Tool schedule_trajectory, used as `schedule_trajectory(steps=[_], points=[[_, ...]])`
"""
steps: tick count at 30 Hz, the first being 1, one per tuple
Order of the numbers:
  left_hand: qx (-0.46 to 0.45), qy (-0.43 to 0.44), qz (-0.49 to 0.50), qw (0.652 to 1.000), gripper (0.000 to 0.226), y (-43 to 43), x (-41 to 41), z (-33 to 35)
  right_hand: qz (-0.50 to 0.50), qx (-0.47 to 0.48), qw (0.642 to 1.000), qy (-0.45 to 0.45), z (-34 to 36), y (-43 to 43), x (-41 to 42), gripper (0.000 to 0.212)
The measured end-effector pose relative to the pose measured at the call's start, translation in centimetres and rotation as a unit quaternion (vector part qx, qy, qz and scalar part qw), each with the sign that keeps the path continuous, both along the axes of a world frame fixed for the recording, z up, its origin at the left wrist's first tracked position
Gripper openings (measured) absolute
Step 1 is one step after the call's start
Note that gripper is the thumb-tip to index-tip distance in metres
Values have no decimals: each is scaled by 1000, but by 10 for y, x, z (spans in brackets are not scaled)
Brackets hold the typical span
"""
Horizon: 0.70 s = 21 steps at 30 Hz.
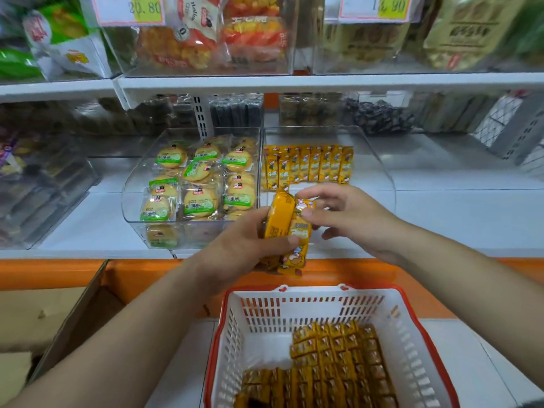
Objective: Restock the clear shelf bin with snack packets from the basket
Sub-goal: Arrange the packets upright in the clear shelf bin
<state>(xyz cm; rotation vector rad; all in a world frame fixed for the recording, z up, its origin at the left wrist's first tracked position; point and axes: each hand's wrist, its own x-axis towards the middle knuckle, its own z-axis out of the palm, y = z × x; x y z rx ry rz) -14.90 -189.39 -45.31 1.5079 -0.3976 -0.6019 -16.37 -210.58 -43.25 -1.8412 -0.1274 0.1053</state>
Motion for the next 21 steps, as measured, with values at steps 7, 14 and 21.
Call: schedule_trajectory(steps=[7, 14, 21], points=[[-2, -18, 109, 994, 40, 15, 9, 16, -79, 217, 973, 17, 3, 0, 4, 14], [-13, -34, 159, 987, 20, 9, 9, 7, -21, 124, 991, 39, -14, 25, -5, 30], [17, -40, 163, 986, 17, 13, 14, 6, -42, 44, 998, -21, -14, 23, 8, 51]])
